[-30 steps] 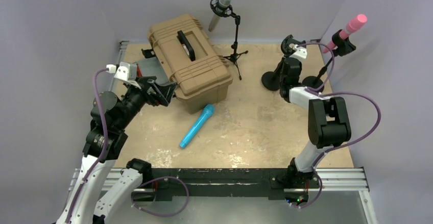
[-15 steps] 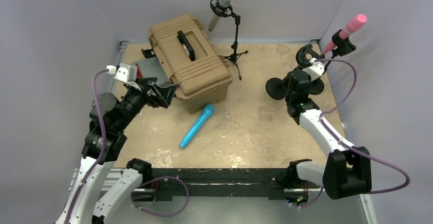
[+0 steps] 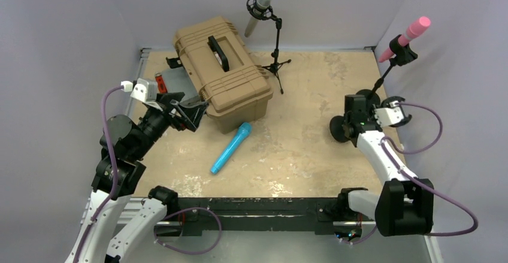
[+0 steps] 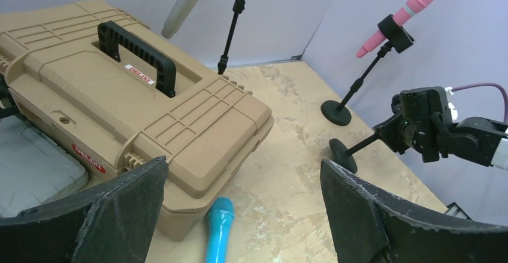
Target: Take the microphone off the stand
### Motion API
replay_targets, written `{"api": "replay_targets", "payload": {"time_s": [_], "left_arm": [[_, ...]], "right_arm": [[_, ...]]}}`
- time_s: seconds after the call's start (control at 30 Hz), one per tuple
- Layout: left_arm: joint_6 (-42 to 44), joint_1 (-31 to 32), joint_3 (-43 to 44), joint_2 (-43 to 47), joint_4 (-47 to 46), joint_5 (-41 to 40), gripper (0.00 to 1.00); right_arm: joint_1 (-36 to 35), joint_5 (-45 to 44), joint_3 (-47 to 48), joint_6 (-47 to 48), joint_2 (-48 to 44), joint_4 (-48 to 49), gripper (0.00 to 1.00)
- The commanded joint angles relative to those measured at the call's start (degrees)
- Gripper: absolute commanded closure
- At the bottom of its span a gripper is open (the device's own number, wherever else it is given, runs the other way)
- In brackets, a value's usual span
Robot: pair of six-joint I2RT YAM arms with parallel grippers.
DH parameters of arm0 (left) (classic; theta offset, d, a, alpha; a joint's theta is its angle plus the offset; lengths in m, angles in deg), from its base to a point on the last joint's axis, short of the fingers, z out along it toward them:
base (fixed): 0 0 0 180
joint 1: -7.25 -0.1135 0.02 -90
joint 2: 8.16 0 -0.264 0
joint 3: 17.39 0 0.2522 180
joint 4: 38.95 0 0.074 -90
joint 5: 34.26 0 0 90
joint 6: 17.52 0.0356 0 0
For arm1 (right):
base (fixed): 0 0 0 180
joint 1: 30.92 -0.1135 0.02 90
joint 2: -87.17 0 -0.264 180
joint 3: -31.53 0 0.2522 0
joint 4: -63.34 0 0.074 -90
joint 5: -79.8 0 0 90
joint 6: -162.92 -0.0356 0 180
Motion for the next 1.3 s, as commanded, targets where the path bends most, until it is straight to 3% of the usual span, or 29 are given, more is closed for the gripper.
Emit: {"api": "replay_targets", "payload": {"time_s": [0.0, 0.27, 0.43, 0.53, 0.57, 0.6, 0.73, 0.77, 1.13, 1.27], "left_arm": [[1.48, 0.45, 1.98, 0.41, -0.67, -0.62, 0.05], [0.91, 0.54, 1.92, -0.2, -1.07, 0.52, 0.06], [0.84, 0.62, 1.85, -0.25, -1.09, 0.48, 0.06], [0.9, 0.69, 1.85, -0.06, -1.07, 0.51, 0.06], [0.93, 0.71, 1.85, 0.0, -1.05, 0.56, 0.06], [1.0, 0.71, 1.85, 0.08, -1.07, 0.53, 0.06], [1.02, 0.77, 1.95, 0.14, -1.03, 0.44, 0.06], [1.02, 0.8, 1.99, 0.23, -0.99, 0.44, 0.06], [1.02, 0.88, 1.9, -0.06, -1.07, 0.61, 0.06], [1.08, 0.89, 1.85, -0.38, -0.99, 0.53, 0.06]], "right_arm": [[10.64, -4.06, -1.86, -2.6, 0.43, -4.12, 1.0], [12.48, -13.67, -1.92, -0.66, -7.7, -5.71, 1.0], [12.48, -13.81, -2.44, -0.86, -4.68, -5.3, 1.0], [12.52, -13.58, -0.55, -1.93, -1.5, -7.23, 0.91], [12.48, -13.25, -0.06, -2.18, -0.73, -7.76, 0.86], [12.42, -13.17, 0.33, -2.01, -0.25, -7.94, 0.73], [10.97, -13.2, 1.06, -0.34, -0.66, -7.72, 0.08], [10.32, -13.24, 0.97, 0.46, -1.33, -7.33, 0.02], [-0.96, -6.84, 5.79, 0.37, -5.66, -13.1, 0.01], [-13.15, -7.32, 7.62, -4.51, -6.52, -18.48, 0.01]]}}
